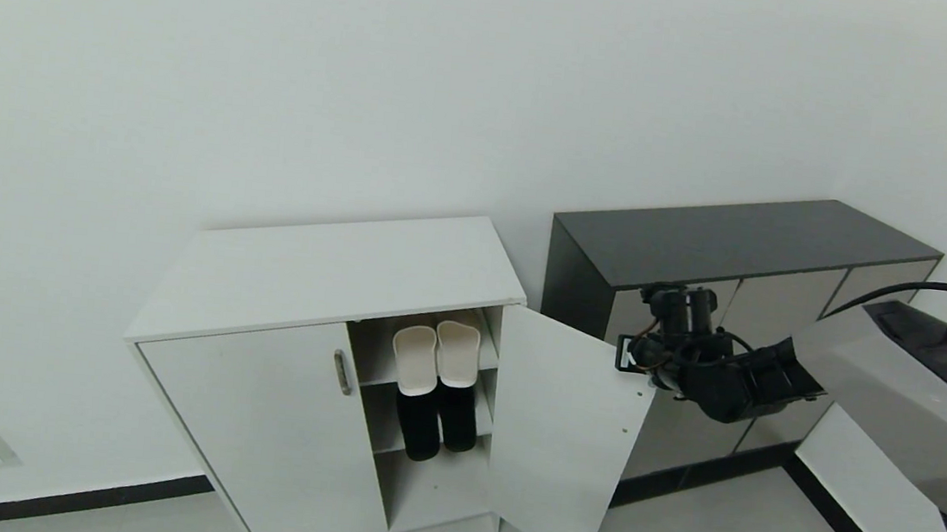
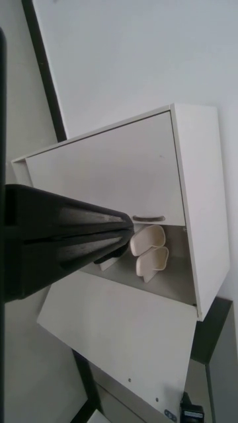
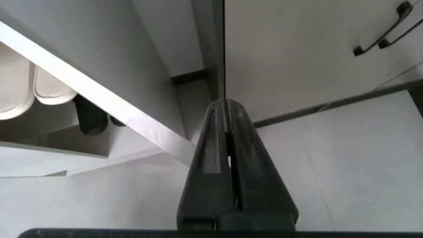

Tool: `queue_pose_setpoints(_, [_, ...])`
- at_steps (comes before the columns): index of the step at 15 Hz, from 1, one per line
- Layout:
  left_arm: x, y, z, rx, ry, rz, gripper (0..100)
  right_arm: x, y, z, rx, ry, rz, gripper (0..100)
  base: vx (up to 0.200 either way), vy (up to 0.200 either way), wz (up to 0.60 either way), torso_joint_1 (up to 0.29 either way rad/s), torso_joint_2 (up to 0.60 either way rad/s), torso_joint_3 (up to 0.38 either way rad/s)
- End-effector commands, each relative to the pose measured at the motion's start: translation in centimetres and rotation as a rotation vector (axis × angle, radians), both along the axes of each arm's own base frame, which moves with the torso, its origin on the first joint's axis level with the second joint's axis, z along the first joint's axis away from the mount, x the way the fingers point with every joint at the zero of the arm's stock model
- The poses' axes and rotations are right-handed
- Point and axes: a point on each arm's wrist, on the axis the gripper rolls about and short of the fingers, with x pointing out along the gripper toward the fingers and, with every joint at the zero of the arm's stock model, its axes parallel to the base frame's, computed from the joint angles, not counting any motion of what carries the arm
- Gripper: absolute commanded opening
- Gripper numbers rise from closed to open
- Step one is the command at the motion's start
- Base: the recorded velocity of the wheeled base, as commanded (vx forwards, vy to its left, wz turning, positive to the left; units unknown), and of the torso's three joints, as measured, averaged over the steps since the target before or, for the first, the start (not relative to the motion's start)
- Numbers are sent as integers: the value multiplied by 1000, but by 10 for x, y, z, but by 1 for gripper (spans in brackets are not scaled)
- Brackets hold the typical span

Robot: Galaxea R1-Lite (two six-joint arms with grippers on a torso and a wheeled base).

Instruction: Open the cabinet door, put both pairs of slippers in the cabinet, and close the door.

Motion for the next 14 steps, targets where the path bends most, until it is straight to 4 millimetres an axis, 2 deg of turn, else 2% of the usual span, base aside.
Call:
queue_pose_setpoints(1, [0,0,0,0,0,0,0,-3,3,-1,-2,6,7,0,0,0,0,0,0,0])
queue_pose_setpoints(4, [0,0,0,1,0,0,0,-38,24,14,-4,17,79,0,0,0,0,0,0,0])
queue_pose_setpoints(5, [0,0,0,1,0,0,0,-44,28,17,-3,14,93,0,0,0,0,0,0,0])
queue_pose_setpoints(6, [0,0,0,1,0,0,0,-67,42,24,-2,6,144,0,0,0,0,0,0,0])
queue_pose_setpoints(8, [0,0,0,1,0,2,0,-90,55,30,3,-7,195,0,0,0,0,0,0,0])
queue_pose_setpoints(11, [0,0,0,1,0,2,0,-108,56,37,9,-25,225,0,0,0,0,0,0,0])
queue_pose_setpoints(12, [0,0,0,1,0,2,0,-121,57,38,12,-22,245,0,0,0,0,0,0,0])
queue_pose_setpoints(14, [0,0,0,1,0,2,0,-135,59,33,-21,-25,283,0,0,0,0,0,0,0])
